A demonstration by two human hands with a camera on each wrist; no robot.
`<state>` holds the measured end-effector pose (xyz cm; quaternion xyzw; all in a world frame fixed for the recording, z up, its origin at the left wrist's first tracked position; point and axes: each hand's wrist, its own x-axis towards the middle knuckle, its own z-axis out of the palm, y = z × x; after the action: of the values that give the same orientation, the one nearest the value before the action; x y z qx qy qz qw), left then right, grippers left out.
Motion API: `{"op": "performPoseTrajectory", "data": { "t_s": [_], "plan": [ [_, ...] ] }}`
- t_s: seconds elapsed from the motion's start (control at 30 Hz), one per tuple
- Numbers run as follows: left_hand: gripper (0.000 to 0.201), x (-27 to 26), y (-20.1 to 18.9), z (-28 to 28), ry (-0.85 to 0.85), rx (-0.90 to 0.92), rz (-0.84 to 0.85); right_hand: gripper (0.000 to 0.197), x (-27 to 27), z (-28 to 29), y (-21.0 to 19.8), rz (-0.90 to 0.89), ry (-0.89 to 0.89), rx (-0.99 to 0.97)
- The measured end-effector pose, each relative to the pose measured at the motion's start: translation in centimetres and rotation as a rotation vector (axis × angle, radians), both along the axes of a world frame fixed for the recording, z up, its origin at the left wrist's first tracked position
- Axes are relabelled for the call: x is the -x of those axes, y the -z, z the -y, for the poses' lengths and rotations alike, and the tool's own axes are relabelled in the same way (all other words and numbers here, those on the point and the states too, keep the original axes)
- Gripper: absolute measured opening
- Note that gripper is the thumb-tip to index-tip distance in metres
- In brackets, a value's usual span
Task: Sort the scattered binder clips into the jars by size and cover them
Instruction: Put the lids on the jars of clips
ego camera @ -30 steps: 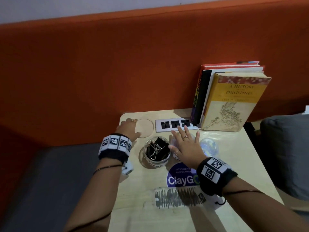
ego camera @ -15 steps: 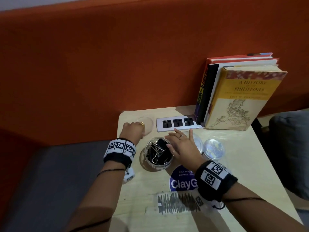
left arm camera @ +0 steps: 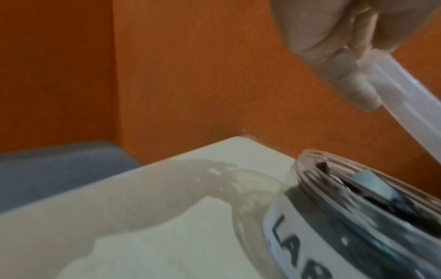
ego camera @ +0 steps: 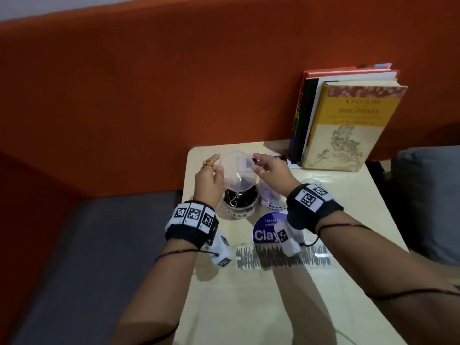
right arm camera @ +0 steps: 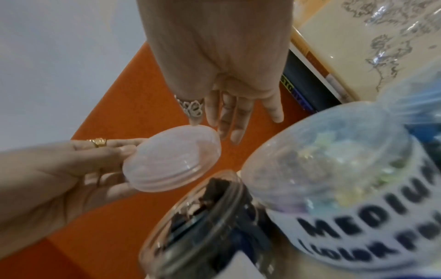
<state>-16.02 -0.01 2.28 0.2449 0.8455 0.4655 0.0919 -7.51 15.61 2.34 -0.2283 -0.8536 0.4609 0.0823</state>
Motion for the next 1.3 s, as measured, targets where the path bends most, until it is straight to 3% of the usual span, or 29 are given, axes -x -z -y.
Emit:
{"op": "performPoseTrajectory", "data": {
  "t_s": [0.13, 0.3, 0.4, 0.47, 0.6, 0.67, 0.8, 0.97, 1.1, 1.3],
  "plan": [
    [0.037, -1.5, 1.0, 0.8, -0.055, 0.127, 0.085, 0.036, -0.8, 1.1, 1.6, 0.148, -0.041, -0.156],
    [0.045, -2.9, 2.3, 1.3, -0.003, 0.536, -0.181, 0.039, -1.4, 1.9, 2.8, 0.229, -0.107, -0.439],
    [0.042, -2.8, 2.4, 1.1, 0.199, 0.532, -0.240, 0.043, -1.7, 1.7, 2.9, 0.292, -0.159, -0.520],
    [0.050, -2.7, 2.5, 0.9, 0.376, 0.635, -0.246, 0.044, -1.9, 1.5, 3.0, 0.321, -0.201, -0.533],
    [0.055, -2.3, 2.5, -0.2, 0.452, 0.818, -0.343, 0.049, -2.4, 0.8, 2.7, 0.300, -0.169, -0.509],
    [0.051, -2.3, 2.4, -0.8, 0.475, 0.836, -0.409, 0.051, -3.1, 0.3, 2.8, 0.338, -0.117, -0.518],
    [0.047, -2.6, 3.6, -1.1, 0.509, 0.762, -0.354, 0.052, -4.6, 0.0, 4.2, 0.458, -0.145, -0.499],
    [0.046, -3.5, 3.9, -1.8, 0.222, 0.731, -0.286, 0.052, -5.0, 0.5, 4.9, 0.473, -0.132, -0.565],
    [0.049, -4.0, 4.4, -2.7, 0.154, 0.765, -0.332, 0.050, -5.2, 0.8, 5.1, 0.548, -0.085, -0.580],
    [0.049, -2.5, 4.8, -2.6, 0.302, 0.779, -0.343, 0.050, -5.4, 0.1, 5.1, 0.522, -0.129, -0.581]
  ]
}}
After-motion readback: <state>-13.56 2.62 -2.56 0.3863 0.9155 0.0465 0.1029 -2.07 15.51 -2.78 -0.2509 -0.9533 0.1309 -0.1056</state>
